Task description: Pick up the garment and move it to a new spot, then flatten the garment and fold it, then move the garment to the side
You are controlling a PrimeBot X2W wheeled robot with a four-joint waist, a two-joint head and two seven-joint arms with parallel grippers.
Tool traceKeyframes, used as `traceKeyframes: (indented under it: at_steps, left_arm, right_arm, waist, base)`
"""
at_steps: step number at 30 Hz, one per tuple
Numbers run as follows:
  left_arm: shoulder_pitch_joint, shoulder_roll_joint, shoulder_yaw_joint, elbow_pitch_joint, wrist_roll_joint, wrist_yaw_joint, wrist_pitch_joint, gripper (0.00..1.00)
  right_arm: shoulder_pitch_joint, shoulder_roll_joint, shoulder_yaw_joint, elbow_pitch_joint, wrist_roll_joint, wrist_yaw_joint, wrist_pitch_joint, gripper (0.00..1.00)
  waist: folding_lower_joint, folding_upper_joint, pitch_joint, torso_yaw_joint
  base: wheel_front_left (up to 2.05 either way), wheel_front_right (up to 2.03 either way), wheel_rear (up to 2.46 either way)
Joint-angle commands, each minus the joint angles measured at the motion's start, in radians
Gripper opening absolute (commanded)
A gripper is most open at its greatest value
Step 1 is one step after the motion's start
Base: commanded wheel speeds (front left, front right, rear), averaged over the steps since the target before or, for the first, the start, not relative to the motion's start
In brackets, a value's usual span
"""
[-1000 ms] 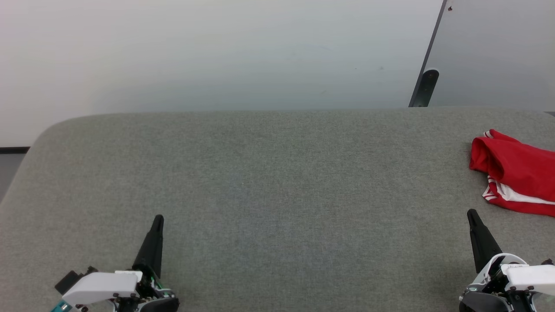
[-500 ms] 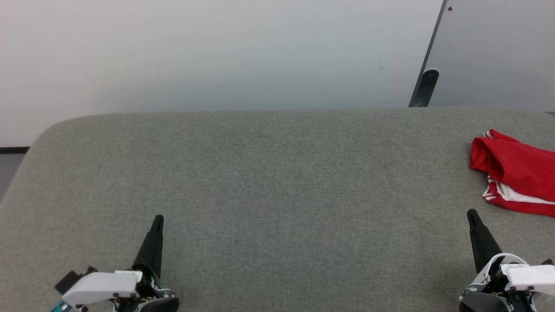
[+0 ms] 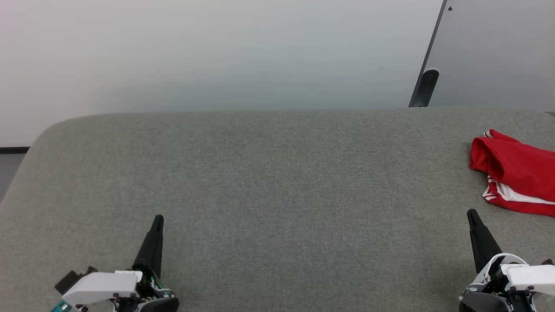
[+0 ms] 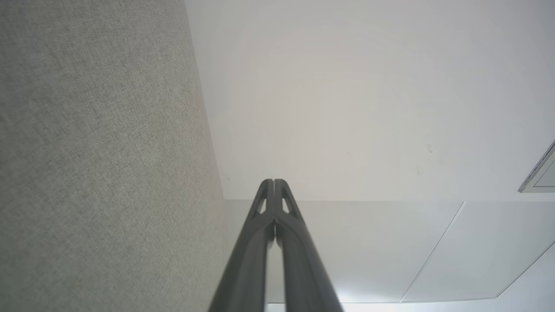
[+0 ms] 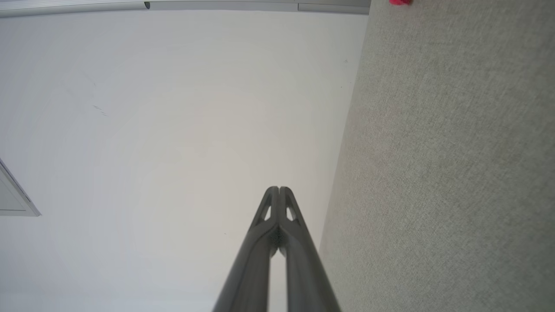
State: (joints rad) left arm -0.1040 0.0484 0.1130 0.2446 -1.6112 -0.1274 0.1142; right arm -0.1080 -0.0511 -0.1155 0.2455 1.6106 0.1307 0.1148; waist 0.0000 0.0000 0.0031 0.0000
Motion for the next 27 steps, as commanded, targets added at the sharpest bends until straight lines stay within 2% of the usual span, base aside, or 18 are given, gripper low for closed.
traceKeyframes:
  at_steps: [1, 27]
  left_arm:
    - [-0.010, 0.001, 0.003, 0.002, -0.003, -0.006, 0.003, 0.00]
    - [-0.010, 0.001, 0.003, 0.001, -0.003, -0.006, 0.003, 0.00]
  right_arm:
    - [-0.002, 0.004, 0.002, -0.002, 0.004, 0.000, 0.001, 0.00]
    - [-0.002, 0.004, 0.002, -0.002, 0.005, 0.000, 0.001, 0.00]
  waist:
    - [0.0000, 0.0000, 0.000, 0.000]
    - [0.0000, 0.0000, 0.000, 0.000]
  base:
    - [0.00, 0.00, 0.00]
    - [0.00, 0.00, 0.00]
